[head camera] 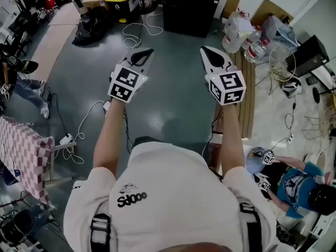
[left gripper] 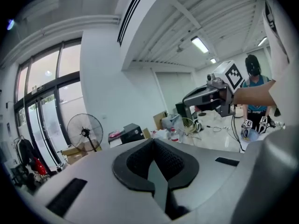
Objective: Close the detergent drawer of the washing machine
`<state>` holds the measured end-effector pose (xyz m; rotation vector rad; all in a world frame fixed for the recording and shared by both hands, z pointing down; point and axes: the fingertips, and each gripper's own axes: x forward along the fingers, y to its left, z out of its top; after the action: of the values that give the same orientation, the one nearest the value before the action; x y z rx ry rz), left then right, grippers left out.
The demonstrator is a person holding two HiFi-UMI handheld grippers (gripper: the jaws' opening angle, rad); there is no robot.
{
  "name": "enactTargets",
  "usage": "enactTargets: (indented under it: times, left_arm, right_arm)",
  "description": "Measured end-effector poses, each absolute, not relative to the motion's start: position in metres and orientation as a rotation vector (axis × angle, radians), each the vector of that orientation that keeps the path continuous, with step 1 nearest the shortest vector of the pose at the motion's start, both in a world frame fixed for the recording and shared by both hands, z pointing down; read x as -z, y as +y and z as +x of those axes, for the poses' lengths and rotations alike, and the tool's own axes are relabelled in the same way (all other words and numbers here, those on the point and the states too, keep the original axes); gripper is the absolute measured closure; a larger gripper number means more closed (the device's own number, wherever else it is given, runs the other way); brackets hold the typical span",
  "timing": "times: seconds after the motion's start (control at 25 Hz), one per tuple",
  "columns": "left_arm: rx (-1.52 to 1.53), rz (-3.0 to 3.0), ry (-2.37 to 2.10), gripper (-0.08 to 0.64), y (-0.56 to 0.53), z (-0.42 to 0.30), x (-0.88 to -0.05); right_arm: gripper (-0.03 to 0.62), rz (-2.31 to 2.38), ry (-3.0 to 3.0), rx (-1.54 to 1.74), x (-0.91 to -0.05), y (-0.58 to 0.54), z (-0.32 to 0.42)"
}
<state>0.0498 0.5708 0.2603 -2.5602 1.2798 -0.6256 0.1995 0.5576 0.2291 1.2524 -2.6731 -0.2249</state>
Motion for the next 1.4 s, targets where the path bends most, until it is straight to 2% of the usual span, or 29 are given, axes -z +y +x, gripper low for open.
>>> enactTargets:
  times: [0.4, 0.64, 1.4]
  left_arm:
    - [0.618, -2.573, 1.334, 0.541, 0.559, 0.05, -0.267]
    - [0.58, -2.613, 1.336, 0.541, 0.529, 0.037, -0.278]
    - [0.526, -2.643, 1.308, 0.541, 0.241, -0.051, -0.272]
  right_arm:
    - [0.598, 1.262, -2.7, 0.227, -0.228, 0.541, 0.211]
    - [0.598, 1.255, -2.686, 0.176, -0.245, 0.513, 0.195]
    - [0.598, 1.353, -2.6, 0.174, -0.244, 0.243, 0.111]
